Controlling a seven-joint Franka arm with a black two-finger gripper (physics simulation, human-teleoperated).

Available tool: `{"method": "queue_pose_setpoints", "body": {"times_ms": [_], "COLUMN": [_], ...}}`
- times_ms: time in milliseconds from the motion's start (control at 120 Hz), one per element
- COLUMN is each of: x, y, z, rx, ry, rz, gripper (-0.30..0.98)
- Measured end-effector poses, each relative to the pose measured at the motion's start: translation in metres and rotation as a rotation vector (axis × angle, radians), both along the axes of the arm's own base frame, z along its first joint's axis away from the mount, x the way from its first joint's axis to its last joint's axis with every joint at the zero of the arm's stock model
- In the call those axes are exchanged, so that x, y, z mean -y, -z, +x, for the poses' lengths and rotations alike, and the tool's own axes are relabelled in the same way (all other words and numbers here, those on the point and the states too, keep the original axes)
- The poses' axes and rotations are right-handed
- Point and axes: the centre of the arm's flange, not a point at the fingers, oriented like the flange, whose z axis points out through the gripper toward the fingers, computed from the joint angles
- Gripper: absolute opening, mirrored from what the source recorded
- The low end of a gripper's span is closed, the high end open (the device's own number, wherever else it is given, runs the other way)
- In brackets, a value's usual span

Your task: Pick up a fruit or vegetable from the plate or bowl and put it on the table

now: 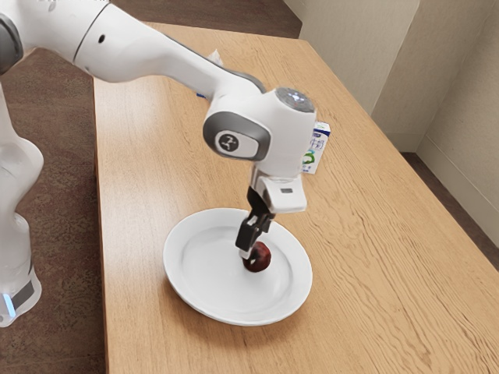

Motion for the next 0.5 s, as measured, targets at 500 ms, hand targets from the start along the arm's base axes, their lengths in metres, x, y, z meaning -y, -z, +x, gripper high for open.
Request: {"method": "queue_pose_setpoints", "body": {"times_ms": [500], "x": [0.002], "y": [0.031], "z": [0.002], "rx": [0.006], "ry": [0.026], "rz": [-0.007], "gripper": [0.69]}}
